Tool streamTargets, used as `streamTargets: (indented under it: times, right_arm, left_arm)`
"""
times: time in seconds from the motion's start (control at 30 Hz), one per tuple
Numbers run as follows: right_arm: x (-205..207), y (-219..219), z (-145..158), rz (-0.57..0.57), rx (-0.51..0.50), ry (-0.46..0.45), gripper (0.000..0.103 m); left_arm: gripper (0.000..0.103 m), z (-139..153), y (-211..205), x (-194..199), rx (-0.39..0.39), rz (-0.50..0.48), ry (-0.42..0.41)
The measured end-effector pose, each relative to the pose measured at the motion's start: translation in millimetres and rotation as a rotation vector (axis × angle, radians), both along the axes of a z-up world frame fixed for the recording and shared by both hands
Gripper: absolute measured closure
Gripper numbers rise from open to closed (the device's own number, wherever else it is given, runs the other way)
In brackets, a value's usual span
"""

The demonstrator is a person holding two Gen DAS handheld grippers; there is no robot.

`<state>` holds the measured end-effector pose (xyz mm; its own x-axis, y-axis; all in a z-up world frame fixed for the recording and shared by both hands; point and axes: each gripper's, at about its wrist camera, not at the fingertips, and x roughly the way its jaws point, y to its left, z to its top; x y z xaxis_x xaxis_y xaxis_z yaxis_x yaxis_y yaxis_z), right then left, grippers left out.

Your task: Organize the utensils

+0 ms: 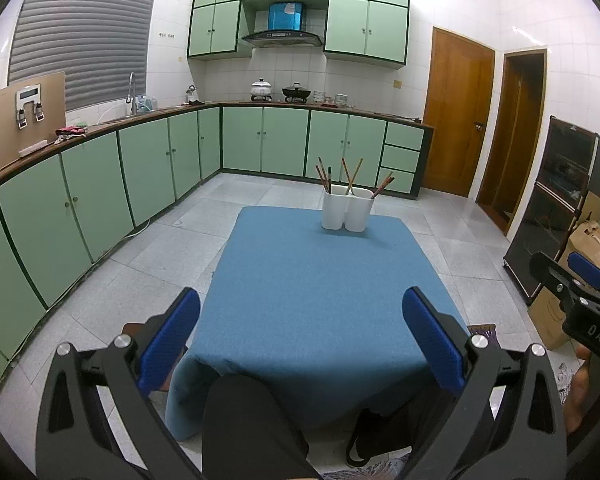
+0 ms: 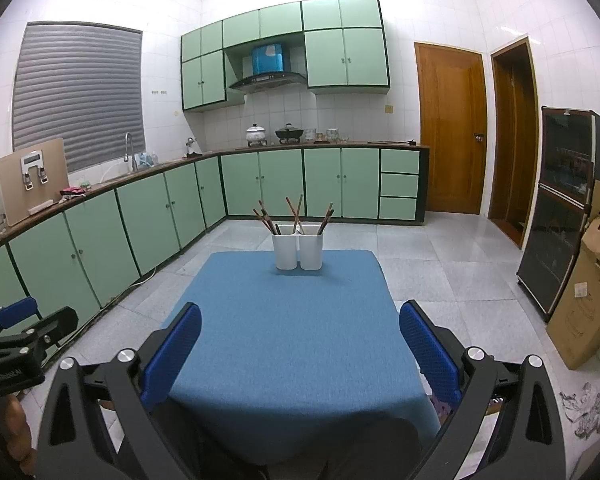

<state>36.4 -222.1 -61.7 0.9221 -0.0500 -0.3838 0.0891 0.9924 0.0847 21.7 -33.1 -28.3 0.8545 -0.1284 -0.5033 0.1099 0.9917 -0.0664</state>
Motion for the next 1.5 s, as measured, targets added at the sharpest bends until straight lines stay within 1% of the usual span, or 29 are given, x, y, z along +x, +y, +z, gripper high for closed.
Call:
streamTargets:
  times: [1.5]
  right_arm:
    - [1.2, -3.1, 1.3, -0.001, 0.005, -0.002, 0.006]
  left_arm:
    - [0.005, 6.4, -3.0, 0.4, 0.001, -0.003, -0.005]
